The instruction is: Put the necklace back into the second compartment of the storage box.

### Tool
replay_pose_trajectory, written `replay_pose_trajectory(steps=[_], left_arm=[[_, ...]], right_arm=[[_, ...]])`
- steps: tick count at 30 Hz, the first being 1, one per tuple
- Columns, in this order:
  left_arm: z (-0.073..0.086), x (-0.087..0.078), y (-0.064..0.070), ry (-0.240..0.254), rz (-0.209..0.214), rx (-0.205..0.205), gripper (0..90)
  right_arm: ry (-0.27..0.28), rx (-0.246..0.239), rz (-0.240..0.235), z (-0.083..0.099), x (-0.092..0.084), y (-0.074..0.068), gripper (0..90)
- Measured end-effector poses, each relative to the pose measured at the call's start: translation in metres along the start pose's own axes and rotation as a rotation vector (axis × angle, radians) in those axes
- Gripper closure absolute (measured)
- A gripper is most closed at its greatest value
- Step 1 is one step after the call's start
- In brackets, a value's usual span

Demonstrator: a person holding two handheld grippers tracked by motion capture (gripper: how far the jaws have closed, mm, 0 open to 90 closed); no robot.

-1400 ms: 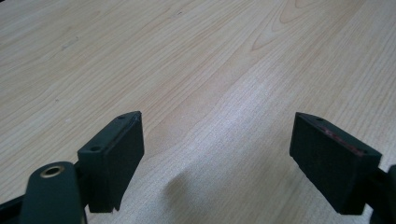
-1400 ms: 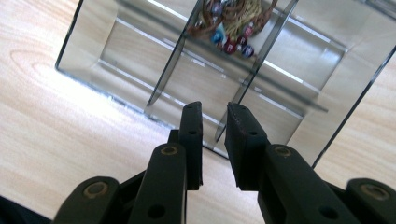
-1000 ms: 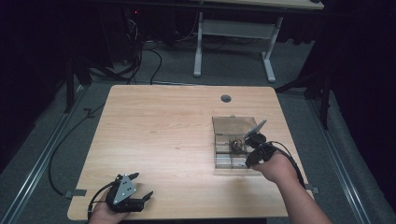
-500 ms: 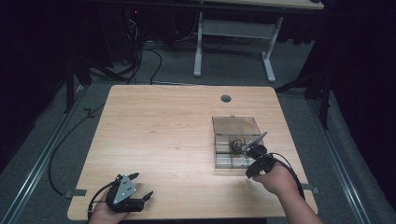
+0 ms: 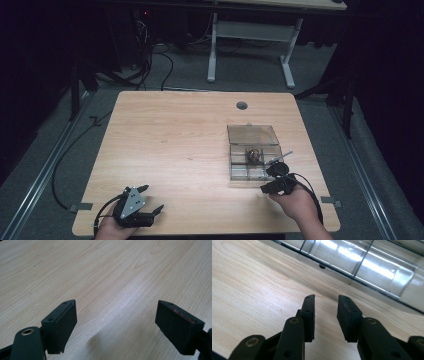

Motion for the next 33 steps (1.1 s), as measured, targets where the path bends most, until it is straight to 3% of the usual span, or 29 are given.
replay_pose_trajectory(steps=[12, 16, 17, 18, 19, 23, 24, 28, 33], left_arm=[[0.0, 0.0, -0.001, 0.007, 0.002, -0.01, 17.8], [0.0, -0.001, -0.002, 0.019, 0.005, -0.026, 17.8], [0.0, -0.001, -0.002, 0.019, 0.005, -0.026, 17.8], [0.0, -0.001, -0.002, 0.022, 0.005, -0.029, 17.8], [0.0, -0.001, -0.003, 0.023, 0.005, -0.032, 17.8], [0.0, -0.002, -0.003, 0.033, -0.003, -0.039, 17.7], [0.0, -0.002, -0.003, 0.036, -0.004, -0.037, 17.7], [0.0, -0.002, -0.002, 0.037, -0.006, -0.023, 17.6], [-0.001, -0.002, -0.001, 0.034, -0.011, -0.02, 17.5]], right_arm=[[0.369, -0.022, -0.021, 0.036, 0.008, -0.008, 58.3], [0.501, -0.052, -0.01, 0.043, 0.009, -0.017, 57.9], [0.501, -0.052, -0.01, 0.043, 0.009, -0.017, 57.9], [0.554, -0.071, -0.02, 0.045, 0.01, -0.021, 57.9], [0.554, -0.071, -0.02, 0.045, 0.01, -0.021, 57.9], [0.677, -0.097, -0.026, 0.05, 0.017, -0.023, 57.8], [0.677, -0.097, -0.026, 0.05, 0.017, -0.023, 57.8], [0.776, -0.111, 0.009, 0.056, 0.019, -0.022, 54.2], [0.778, -0.07, 0.021, 0.056, 0.019, -0.02, 52.1]])
Point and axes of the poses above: each handheld gripper's, and its own axes: x roughly forward along the jaws, z roughly out of its underside, y roughly to its right, the point moved 3 cm from there along x, roughly forward along the jaws, and after that the axes turned 8 degrees about y, right-handed, at the moved point
